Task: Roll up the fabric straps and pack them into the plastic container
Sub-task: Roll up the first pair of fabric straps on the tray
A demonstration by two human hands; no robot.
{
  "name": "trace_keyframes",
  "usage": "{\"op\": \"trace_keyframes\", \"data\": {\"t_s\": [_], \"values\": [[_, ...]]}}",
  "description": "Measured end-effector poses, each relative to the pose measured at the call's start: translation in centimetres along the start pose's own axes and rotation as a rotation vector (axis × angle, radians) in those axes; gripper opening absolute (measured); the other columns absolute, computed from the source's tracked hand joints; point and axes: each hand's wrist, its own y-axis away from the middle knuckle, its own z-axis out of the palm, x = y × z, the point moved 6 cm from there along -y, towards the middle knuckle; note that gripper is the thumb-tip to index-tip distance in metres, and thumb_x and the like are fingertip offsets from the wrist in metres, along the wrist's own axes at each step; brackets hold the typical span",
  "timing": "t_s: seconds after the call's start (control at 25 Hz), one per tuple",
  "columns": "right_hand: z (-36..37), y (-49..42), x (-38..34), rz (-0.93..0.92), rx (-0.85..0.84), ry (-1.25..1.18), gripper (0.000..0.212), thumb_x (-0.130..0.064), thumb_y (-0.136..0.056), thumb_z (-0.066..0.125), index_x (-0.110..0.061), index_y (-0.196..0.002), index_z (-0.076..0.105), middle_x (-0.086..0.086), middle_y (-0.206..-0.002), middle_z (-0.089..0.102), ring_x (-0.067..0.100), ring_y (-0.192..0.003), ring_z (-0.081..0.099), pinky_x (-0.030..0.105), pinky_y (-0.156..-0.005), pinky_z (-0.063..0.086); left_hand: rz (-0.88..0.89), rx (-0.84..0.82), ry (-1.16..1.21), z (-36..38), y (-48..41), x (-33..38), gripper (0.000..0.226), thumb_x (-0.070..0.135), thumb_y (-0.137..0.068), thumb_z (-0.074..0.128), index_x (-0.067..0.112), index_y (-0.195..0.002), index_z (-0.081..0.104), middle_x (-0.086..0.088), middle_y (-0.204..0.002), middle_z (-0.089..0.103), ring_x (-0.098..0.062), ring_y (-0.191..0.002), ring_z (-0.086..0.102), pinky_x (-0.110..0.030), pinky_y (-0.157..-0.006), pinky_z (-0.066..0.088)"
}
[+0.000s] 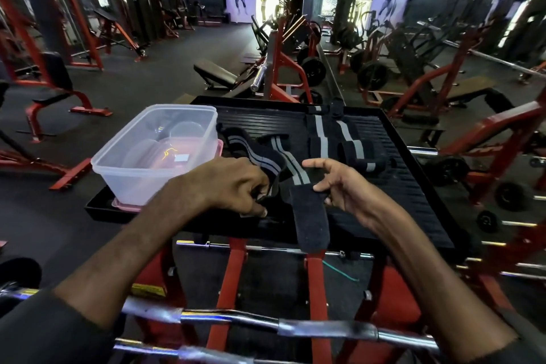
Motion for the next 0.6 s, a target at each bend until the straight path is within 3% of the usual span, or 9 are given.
{"op": "trace_keyframes", "data": {"t_s": [0.12,0.28,0.36,0.48,0.6], "values": [[0.6,1.2,1.5,0.023,-0.087,0.116,0.046,0.008,-0.092,0.051,-0.021,-0.128,0.056,-0.008,-0.059,0.065,0.001,-0.048,0.057,0.017,-0.046,0.042,0.023,-0.007,-0.003,0.5,1.3,0.8,0.034,0.059,-0.081,0.067,0.027,-0.094,0.062,0.005,-0.084,0.065,-0.016,-0.078,0.059,-0.029,-0.065,0.040],[0.4,2.3,2.6,0.007,-0.128,0.528,0.057,-0.014,-0.092,0.067,-0.037,-0.140,0.047,-0.005,-0.084,0.060,0.005,-0.057,0.056,0.022,-0.063,0.048,0.004,-0.013,0.135,1.5,2.2,0.1,0.034,0.061,-0.086,0.060,0.029,-0.100,0.060,0.009,-0.093,0.064,-0.013,-0.089,0.058,-0.033,-0.075,0.048],[0.2,2.6,2.6,-0.004,-0.163,0.623,0.061,-0.017,-0.093,0.068,-0.038,-0.145,0.042,-0.010,-0.096,0.056,0.004,-0.061,0.056,0.021,-0.068,0.048,0.023,0.042,0.158,1.3,2.7,0.0,0.033,0.058,-0.087,0.062,0.028,-0.102,0.062,0.010,-0.096,0.065,-0.011,-0.093,0.059,-0.037,-0.080,0.050],[-0.3,2.5,2.3,-0.020,-0.161,0.649,0.055,-0.019,-0.094,0.069,-0.037,-0.142,0.048,-0.006,-0.095,0.059,0.003,-0.065,0.059,0.022,-0.070,0.047,0.043,0.185,0.112,-1.1,4.0,0.0,0.032,0.056,-0.087,0.065,0.025,-0.095,0.065,0.009,-0.086,0.065,-0.010,-0.085,0.059,-0.035,-0.075,0.050],[-0.5,2.0,2.0,-0.040,-0.143,0.661,0.047,-0.016,-0.095,0.068,-0.033,-0.136,0.055,-0.004,-0.084,0.054,0.002,-0.062,0.055,0.022,-0.068,0.045,-0.013,0.053,-0.050,-2.9,4.9,-0.6,0.034,0.058,-0.085,0.065,0.027,-0.098,0.064,0.010,-0.089,0.065,-0.012,-0.087,0.061,-0.031,-0.074,0.048]]}}
